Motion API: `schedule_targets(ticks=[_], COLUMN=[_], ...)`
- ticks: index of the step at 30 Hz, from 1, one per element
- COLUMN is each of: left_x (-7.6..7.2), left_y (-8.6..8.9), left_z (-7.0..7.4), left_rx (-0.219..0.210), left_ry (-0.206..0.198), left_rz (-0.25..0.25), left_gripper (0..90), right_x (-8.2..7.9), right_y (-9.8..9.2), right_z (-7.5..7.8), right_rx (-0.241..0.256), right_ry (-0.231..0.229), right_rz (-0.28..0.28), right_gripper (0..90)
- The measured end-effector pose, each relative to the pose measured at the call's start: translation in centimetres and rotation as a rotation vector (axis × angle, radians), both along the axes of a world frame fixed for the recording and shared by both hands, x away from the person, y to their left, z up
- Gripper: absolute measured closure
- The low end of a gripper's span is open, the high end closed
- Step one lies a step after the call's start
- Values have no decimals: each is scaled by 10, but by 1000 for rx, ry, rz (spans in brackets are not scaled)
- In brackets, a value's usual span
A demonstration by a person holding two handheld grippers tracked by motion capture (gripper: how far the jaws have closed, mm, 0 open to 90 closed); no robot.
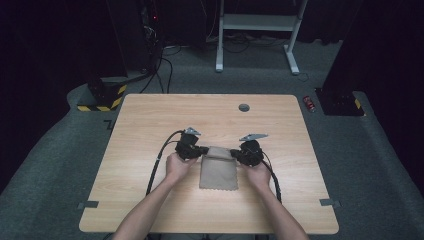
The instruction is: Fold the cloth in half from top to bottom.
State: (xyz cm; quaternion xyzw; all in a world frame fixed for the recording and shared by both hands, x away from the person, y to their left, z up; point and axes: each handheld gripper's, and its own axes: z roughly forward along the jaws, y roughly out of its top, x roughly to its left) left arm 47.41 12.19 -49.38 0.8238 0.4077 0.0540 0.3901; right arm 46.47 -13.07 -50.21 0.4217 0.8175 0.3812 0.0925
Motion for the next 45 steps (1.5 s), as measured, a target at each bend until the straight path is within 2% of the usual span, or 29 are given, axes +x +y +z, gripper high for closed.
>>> schedule_targets(ticks=[6,12,15,20,29,45], left_x=[-5,-7,-12,-15,-19,-29], left_y=[-1,3,2,2,5,10], left_z=[0,-1,0,3,1,3], left_rx=[21,-15,-1,-3,-27,-49], left_ry=[-12,3,-14,-25,-9,-21], left_rz=[-19,-8,-21,-27,-24,-32], left_gripper=[883,882,883,882,882,882], right_x=[-3,-8,-10,-13,-17,-26], right_y=[-2,-2,-2,-3,-4,-3], right_z=[1,3,3,3,7,7], right_rx=[2,8,11,17,21,41], right_ry=[-5,-8,-10,-13,-20,-24], right_rz=[5,17,18,21,35,42], right_gripper=[876,876,876,876,876,876])
